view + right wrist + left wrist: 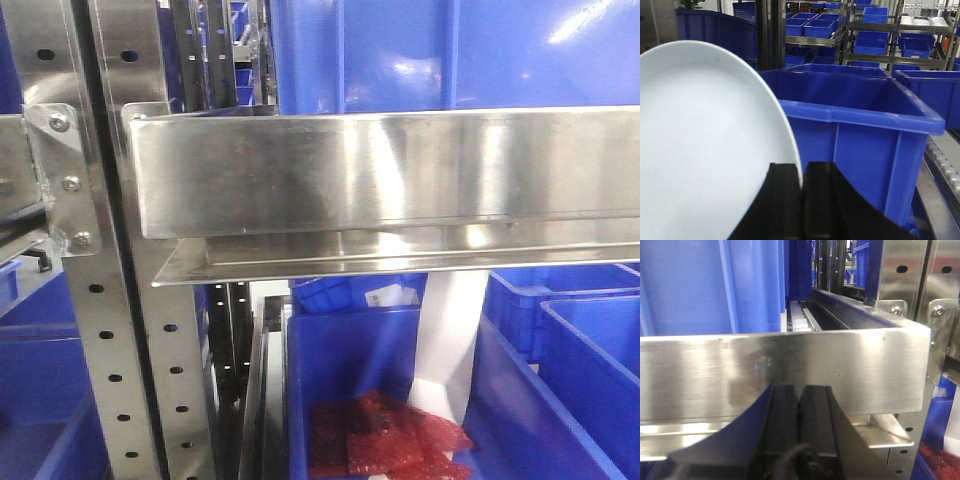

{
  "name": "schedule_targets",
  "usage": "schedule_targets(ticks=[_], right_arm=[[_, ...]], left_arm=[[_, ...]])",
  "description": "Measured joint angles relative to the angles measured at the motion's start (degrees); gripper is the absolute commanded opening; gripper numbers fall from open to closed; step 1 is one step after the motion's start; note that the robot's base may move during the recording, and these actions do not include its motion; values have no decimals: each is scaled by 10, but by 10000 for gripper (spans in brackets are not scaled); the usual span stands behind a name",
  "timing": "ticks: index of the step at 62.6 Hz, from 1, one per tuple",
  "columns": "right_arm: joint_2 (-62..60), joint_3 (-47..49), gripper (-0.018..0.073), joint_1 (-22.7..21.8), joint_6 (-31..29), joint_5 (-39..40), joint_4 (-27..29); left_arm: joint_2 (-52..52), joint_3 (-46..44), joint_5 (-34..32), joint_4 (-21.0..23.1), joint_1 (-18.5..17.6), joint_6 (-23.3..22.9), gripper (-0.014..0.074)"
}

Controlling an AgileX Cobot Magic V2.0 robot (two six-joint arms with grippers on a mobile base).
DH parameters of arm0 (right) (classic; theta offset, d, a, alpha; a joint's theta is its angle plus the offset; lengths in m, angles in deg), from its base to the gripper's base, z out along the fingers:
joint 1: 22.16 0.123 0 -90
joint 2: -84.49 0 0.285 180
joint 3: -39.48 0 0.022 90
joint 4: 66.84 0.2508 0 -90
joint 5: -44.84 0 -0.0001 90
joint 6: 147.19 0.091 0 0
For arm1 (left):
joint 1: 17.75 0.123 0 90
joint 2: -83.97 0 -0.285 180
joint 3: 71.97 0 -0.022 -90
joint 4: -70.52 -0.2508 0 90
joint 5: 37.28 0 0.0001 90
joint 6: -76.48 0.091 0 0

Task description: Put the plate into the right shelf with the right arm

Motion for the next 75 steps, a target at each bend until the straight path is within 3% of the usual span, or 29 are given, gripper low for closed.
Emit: schedule_targets(ticks=[18,36,51,62,75], right_arm=[[30,44,55,0,0,18,1],[253,318,55,0,0,-25,2],[455,524,55,-1,0,-128,-36],[553,603,55,-35,1,-160,-48],[636,625,55,-97,1,-152,-53]], left_arm=[[0,0,0,0,0,0,-47],[0,0,0,0,0,0,-47],[0,0,0,0,0,0,-47],[0,0,0,0,0,0,-47],[0,0,0,0,0,0,-47]])
